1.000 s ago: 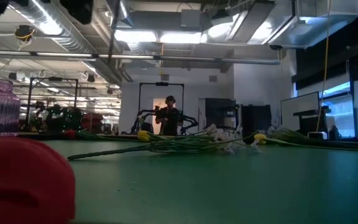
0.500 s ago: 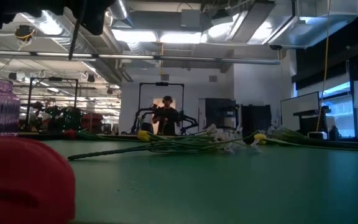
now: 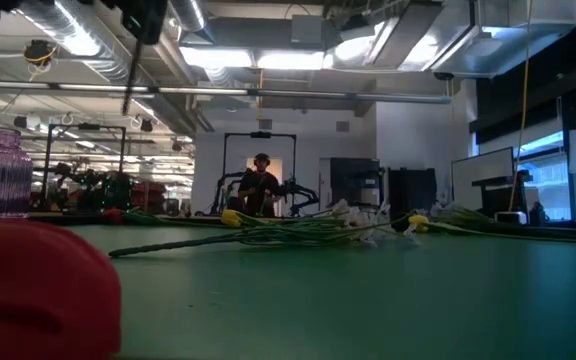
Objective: Sort flowers into vase by color
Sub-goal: Put the blue flowers into the blue vase
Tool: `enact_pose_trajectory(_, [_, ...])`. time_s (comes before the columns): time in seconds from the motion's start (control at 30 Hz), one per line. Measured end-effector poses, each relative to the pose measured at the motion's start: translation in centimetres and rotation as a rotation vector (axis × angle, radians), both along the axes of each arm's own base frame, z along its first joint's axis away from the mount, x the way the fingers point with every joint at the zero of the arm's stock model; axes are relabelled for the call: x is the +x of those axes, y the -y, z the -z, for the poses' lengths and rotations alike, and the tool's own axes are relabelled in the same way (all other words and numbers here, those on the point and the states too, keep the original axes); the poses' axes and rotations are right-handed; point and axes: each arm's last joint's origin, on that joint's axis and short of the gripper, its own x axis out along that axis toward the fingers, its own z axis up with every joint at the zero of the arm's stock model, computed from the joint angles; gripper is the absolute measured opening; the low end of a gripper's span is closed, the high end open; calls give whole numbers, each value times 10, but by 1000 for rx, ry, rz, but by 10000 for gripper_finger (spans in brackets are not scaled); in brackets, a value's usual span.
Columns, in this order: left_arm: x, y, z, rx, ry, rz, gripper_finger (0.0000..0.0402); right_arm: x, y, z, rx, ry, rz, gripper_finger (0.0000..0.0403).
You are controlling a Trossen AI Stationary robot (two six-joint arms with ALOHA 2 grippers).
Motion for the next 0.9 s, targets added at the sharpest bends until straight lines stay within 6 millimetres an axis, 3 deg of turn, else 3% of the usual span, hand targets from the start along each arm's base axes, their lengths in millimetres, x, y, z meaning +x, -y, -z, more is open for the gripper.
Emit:
enact_pose_trajectory(0.2, [-28, 17, -35, 55, -79, 102, 16, -12, -12, -18, 34, 33, -181, 143])
enact_pose_trajectory(0.3, [-55, 19, -59, 79, -90, 145, 16, -25, -22, -33, 49, 66, -268, 197])
enact_pose_trajectory(0.43, [-95, 16, -76, 73, -63, 284, 16, -39, -44, -36, 29, 70, -344, 245])
enact_pose_trajectory(0.63, [-141, -2, -85, 12, -68, 456, 16, -50, -58, -29, -19, 6, -248, 265])
enact_pose_trajectory(0.9, [-167, -41, -82, 15, -208, 421, 16, -48, -52, -27, -16, -3, -140, 255])
